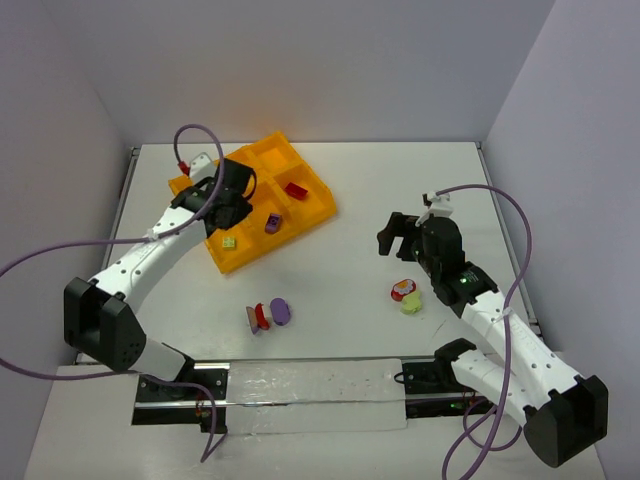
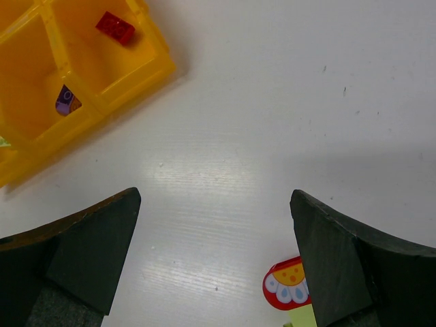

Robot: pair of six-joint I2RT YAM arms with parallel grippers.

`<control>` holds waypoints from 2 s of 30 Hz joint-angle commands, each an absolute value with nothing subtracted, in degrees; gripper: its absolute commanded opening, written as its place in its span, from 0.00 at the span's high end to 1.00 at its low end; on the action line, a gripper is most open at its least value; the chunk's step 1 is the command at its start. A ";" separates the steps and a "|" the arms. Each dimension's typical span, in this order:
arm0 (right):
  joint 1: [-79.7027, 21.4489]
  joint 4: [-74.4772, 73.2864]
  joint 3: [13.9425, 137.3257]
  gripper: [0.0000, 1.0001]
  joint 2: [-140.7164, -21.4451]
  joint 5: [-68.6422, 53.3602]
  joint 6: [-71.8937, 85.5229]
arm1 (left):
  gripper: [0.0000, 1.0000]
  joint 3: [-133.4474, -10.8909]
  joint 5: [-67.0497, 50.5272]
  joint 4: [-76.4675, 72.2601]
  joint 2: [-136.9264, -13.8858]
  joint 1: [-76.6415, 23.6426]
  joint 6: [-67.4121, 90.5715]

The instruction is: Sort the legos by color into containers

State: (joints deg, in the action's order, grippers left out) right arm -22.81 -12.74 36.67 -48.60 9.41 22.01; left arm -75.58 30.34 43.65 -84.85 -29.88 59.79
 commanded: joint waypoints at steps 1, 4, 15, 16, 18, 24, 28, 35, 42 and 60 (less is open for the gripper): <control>-22.53 -9.67 38.70 0.02 -49.04 8.32 22.79 | 0.91 -70.05 25.76 38.59 -85.38 -22.51 55.46; -22.50 -9.49 38.51 0.02 -49.23 8.16 22.85 | 0.85 -69.68 24.83 37.14 -87.95 -19.57 54.78; -22.50 -13.06 39.03 0.02 -49.99 7.89 23.49 | 0.20 -72.02 22.06 36.76 -91.31 -18.08 52.46; -22.50 -15.32 39.59 0.03 -50.71 7.25 24.16 | 0.20 -72.60 22.10 37.79 -90.80 -18.28 52.21; -22.50 -17.54 39.92 0.03 -51.30 6.90 25.11 | 0.20 -73.71 22.09 38.90 -90.15 -19.11 51.54; -22.58 -23.63 33.00 0.05 -46.00 15.09 35.70 | 0.20 -76.63 21.02 38.16 -85.86 -29.34 47.65; -22.53 -27.27 28.75 0.05 -42.20 20.27 43.94 | 0.20 -79.34 17.48 38.80 -85.60 -32.69 46.96; -22.59 -28.23 25.37 0.05 -41.30 24.55 52.90 | 0.20 -79.03 15.49 37.91 -84.13 -34.78 46.47; -22.67 -23.39 22.33 0.06 -45.54 19.97 52.56 | 0.20 -77.19 14.61 37.11 -82.62 -34.98 46.55; -43.85 -6.21 32.76 0.08 -69.44 8.20 52.13 | 0.20 -77.78 14.86 38.16 -82.85 -35.07 46.22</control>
State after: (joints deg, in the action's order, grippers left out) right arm -40.80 -13.81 26.20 -65.00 12.15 54.93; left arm -76.84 14.48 38.80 -84.23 -34.59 47.29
